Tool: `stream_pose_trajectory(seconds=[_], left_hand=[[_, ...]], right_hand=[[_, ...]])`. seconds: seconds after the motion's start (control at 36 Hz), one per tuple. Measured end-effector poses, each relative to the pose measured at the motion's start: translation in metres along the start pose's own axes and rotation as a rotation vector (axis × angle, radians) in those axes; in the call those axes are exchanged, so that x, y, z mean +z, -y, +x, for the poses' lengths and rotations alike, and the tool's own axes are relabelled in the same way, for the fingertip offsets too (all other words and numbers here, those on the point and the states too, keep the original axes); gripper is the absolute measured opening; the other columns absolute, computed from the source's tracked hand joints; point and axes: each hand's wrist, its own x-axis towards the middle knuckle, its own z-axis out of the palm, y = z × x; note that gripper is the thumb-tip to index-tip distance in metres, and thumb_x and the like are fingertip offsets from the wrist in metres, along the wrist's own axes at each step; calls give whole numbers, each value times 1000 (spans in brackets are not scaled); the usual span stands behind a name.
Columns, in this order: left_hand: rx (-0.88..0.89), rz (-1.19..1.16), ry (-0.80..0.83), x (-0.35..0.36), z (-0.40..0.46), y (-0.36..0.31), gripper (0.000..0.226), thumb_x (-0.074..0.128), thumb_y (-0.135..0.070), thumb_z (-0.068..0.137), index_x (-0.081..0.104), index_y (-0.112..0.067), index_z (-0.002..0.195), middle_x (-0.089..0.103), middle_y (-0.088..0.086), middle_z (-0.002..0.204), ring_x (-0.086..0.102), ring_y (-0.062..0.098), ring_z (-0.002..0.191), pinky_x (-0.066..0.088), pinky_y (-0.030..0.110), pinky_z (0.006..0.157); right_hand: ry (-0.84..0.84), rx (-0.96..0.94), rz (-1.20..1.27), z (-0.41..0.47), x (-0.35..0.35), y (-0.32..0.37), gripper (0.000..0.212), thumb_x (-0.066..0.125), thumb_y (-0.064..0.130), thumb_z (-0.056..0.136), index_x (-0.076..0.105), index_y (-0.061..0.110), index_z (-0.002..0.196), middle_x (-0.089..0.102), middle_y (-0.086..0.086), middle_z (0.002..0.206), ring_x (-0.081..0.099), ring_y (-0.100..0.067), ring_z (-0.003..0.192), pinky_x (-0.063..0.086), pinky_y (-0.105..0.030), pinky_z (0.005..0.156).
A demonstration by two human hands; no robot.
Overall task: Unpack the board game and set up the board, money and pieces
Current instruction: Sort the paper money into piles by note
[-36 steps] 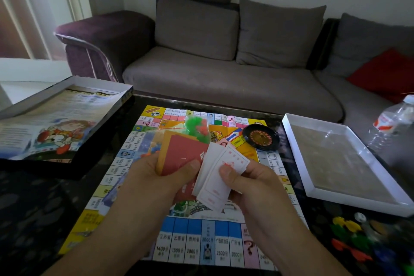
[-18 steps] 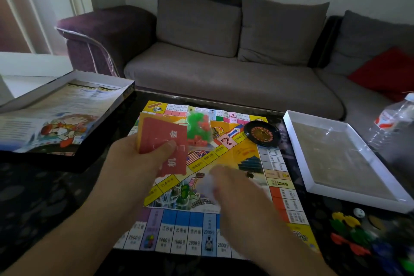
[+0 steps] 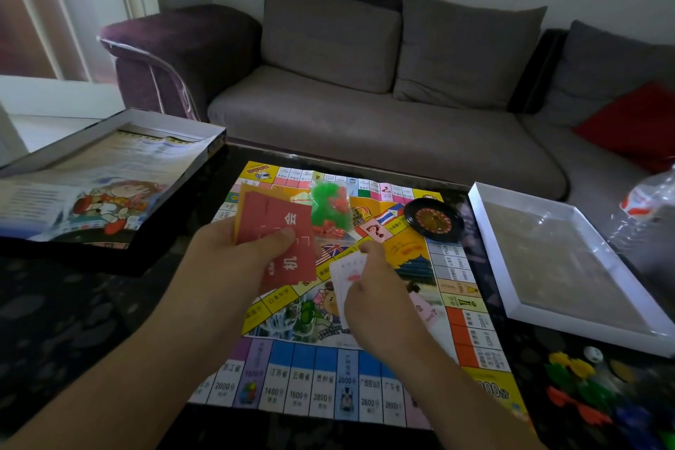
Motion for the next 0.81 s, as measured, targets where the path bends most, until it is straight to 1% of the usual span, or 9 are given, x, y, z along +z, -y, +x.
stream_pose_trajectory(seconds=[0.08,0.22,0.28,0.33,0.39,0.44,0.56,0.69,0.81], left_hand=[[-14,-38,20,2,-1,0,21,72,-19,94,76,-18,115,81,8,103,77,30,99,56,53,98],[-12,-59,55,6,-4,-2,23,69,-16,97,73,-16,119,81,9,101,78,30,95,58,52,95],[-10,-68,69,9,-6,-2,22,69,-14,97,71,-16,118,81,9,98,79,31,89,62,51,86],[-23,-57,73,11,-9,-2,22,71,-15,95,71,-16,117,81,8,95,80,31,84,65,50,75],[-45,-33,96,13,-10,-1,22,73,-15,93,72,-16,115,81,7,93,80,29,82,66,47,69],[-63,9,152,16,-12,0,22,73,-16,93,72,-16,116,81,8,94,79,29,83,66,46,69],[-97,7,309,23,-20,1,21,66,-16,98,73,-15,118,80,11,102,79,30,93,66,45,79],[-205,-217,258,29,-24,-2,24,57,-17,103,68,-5,121,77,23,108,76,40,100,58,62,92],[-99,-69,220,30,-27,1,19,57,-18,104,71,-11,115,80,14,97,79,31,90,62,55,87]], right_hand=[[-4,-39,-391,1,15,-13,75,67,11,95,25,12,157,46,-8,147,42,-26,136,42,-35,110],[-122,-124,-653,-4,13,-16,77,69,27,93,26,15,156,34,-3,149,31,-23,137,31,-35,116],[-125,-173,-462,-7,2,-9,57,62,17,98,39,20,150,40,1,146,37,-16,133,35,-28,110],[-97,-133,-5,-12,-10,4,32,53,9,103,60,26,128,55,3,134,54,-8,113,47,-20,90],[-27,-52,462,-17,-17,14,28,52,10,104,74,27,105,70,-3,115,66,-15,93,50,-26,73],[32,-35,663,-22,-22,18,22,56,23,105,77,23,106,76,-8,105,70,-22,87,51,-32,68],[85,-45,700,-40,-29,20,18,63,20,103,80,25,97,81,4,90,77,-13,83,60,-21,67],[67,14,652,-43,-31,17,19,64,19,102,82,22,99,81,-2,95,76,-29,97,59,-56,95],[79,17,629,-48,-35,16,17,65,22,102,82,24,100,81,-1,95,77,-24,94,63,-48,91]])
